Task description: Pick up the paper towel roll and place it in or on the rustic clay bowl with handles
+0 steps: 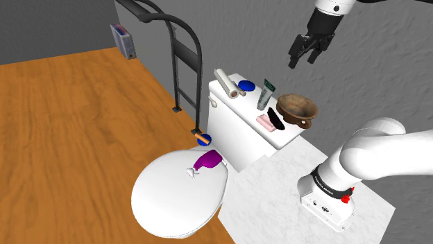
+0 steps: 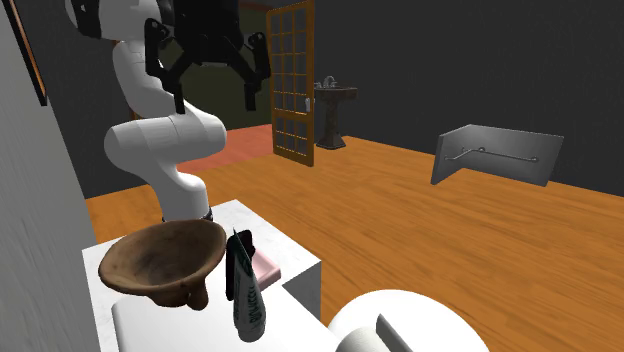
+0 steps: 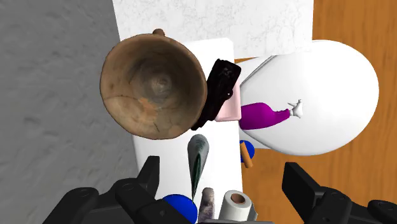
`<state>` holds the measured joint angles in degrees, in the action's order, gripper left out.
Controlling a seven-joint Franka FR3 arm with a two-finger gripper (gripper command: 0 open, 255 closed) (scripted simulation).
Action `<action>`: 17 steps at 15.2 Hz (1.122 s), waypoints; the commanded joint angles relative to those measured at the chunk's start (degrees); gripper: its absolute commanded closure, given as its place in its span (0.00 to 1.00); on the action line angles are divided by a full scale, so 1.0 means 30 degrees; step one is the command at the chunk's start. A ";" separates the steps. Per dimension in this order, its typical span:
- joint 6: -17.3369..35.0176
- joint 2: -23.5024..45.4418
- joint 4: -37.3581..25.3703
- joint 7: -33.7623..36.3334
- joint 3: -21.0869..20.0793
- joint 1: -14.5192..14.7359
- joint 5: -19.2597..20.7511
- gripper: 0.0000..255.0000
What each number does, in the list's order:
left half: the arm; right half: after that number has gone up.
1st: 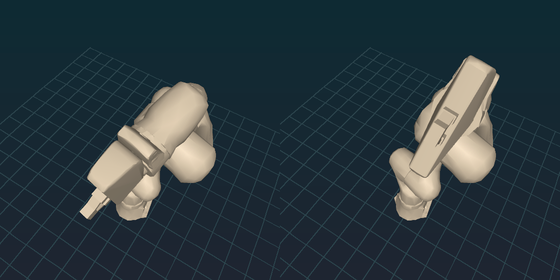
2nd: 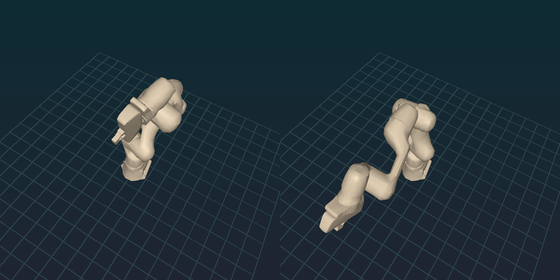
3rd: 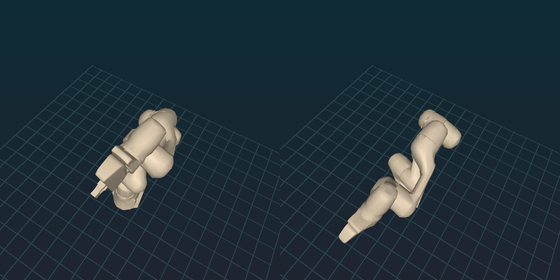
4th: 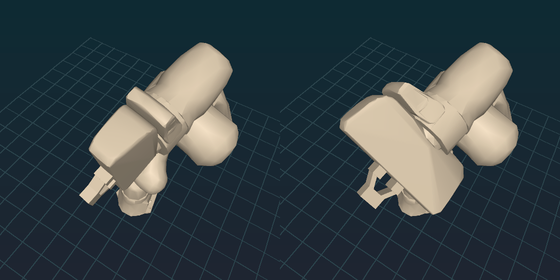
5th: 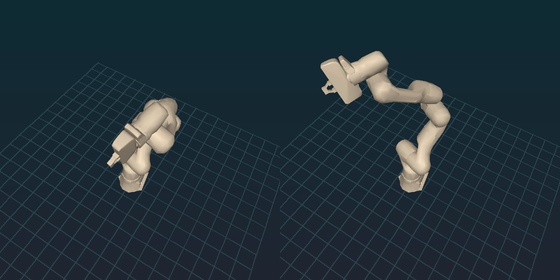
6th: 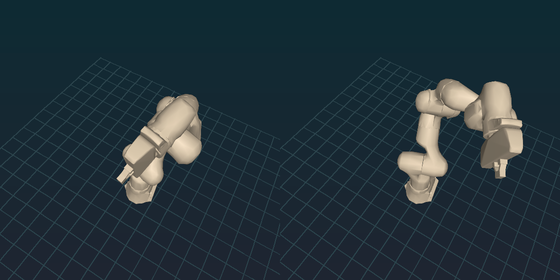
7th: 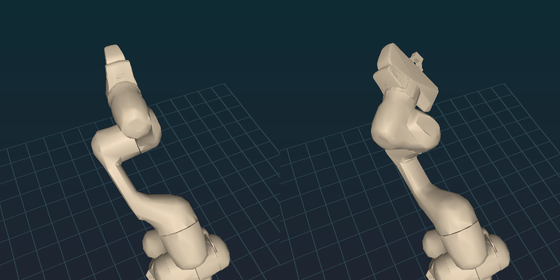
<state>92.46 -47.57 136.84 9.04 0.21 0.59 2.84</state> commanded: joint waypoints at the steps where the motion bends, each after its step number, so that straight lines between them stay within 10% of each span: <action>1: 0.0000 0.0000 0.0000 0.0000 0.0000 0.0000 0.0000 0.00; 17: 0.5002 1.2511 -0.5175 0.5135 -0.3338 -0.0713 0.2854 0.00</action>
<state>107.17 -12.72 123.09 23.13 -9.20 -1.48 10.47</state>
